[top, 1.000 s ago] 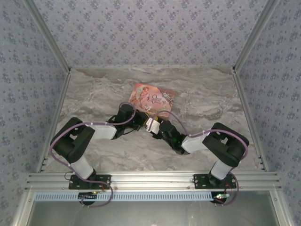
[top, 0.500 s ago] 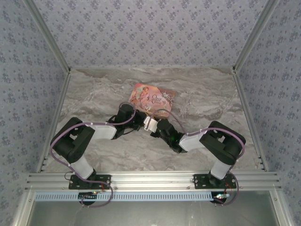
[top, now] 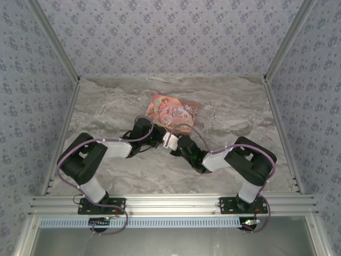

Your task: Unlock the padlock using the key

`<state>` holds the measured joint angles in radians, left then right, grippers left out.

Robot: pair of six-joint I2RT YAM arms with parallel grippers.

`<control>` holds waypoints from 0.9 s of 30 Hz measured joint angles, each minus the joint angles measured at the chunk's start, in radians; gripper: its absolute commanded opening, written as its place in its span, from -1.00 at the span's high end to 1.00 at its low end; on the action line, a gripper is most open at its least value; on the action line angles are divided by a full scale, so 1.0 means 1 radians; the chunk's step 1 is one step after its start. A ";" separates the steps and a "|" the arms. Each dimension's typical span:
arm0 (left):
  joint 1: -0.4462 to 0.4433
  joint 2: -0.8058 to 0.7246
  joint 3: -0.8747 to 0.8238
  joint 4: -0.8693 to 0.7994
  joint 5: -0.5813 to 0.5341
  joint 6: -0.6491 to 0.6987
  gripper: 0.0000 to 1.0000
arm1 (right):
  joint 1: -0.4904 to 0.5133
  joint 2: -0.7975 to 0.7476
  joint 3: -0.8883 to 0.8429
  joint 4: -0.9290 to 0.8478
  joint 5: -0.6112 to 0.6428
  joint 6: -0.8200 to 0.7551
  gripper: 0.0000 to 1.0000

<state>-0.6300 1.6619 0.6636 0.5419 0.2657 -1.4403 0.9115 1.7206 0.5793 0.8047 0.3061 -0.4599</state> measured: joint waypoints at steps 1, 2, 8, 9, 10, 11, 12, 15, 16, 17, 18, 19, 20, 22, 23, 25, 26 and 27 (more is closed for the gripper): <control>0.000 0.000 0.000 0.000 0.000 0.000 1.00 | -0.001 0.000 0.000 0.000 -0.002 0.000 1.00; 0.000 0.000 0.000 0.000 0.000 0.000 1.00 | -0.002 0.000 0.000 0.000 -0.006 0.003 1.00; 0.002 -0.001 -0.001 0.003 0.000 -0.001 1.00 | -0.037 -0.014 -0.001 -0.010 -0.087 0.058 1.00; 0.002 -0.003 -0.002 0.006 0.000 -0.001 1.00 | -0.048 -0.023 -0.001 -0.017 -0.115 0.076 1.00; 0.002 -0.005 -0.003 0.009 0.001 -0.001 1.00 | -0.060 -0.032 -0.001 -0.025 -0.143 0.095 1.00; 0.002 -0.008 -0.003 0.011 0.003 -0.001 1.00 | -0.069 -0.039 -0.001 -0.031 -0.166 0.110 1.00; 0.002 -0.012 -0.003 0.012 0.003 -0.001 1.00 | -0.079 -0.047 -0.001 -0.039 -0.192 0.130 1.00; 0.002 -0.019 -0.006 0.016 0.003 -0.003 1.00 | -0.109 -0.060 -0.001 -0.047 -0.269 0.193 1.00; 0.002 -0.019 -0.006 0.016 0.003 -0.004 1.00 | -0.119 -0.060 -0.001 -0.048 -0.293 0.216 1.00; 0.002 -0.019 -0.007 0.015 0.003 -0.006 1.00 | -0.125 -0.060 -0.001 -0.049 -0.309 0.233 1.00; 0.002 -0.019 -0.009 0.016 0.003 -0.008 1.00 | -0.132 -0.060 -0.001 -0.049 -0.330 0.255 1.00; 0.002 -0.019 -0.012 0.018 0.004 -0.009 1.00 | -0.139 -0.060 -0.001 -0.049 -0.349 0.276 1.00; 0.002 -0.019 -0.013 0.019 0.004 -0.010 1.00 | -0.144 -0.060 -0.002 -0.049 -0.362 0.292 1.00; 0.002 -0.019 -0.016 0.023 0.008 -0.012 1.00 | -0.159 -0.060 -0.006 -0.045 -0.398 0.329 1.00; 0.002 -0.019 -0.018 0.025 0.008 -0.012 1.00 | -0.165 -0.059 -0.006 -0.044 -0.414 0.344 1.00; 0.002 -0.019 -0.020 0.030 0.011 -0.011 1.00 | -0.180 -0.059 -0.006 -0.043 -0.449 0.377 1.00; 0.002 -0.019 -0.020 0.032 0.011 -0.011 1.00 | -0.187 -0.059 -0.006 -0.041 -0.463 0.390 1.00; 0.002 -0.020 -0.020 0.034 0.011 -0.011 1.00 | -0.195 -0.059 -0.006 -0.037 -0.482 0.406 1.00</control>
<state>-0.6281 1.6417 0.6437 0.5762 0.2764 -1.4517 0.7162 1.6615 0.5728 0.7673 -0.1757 -0.0536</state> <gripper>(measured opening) 0.087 0.058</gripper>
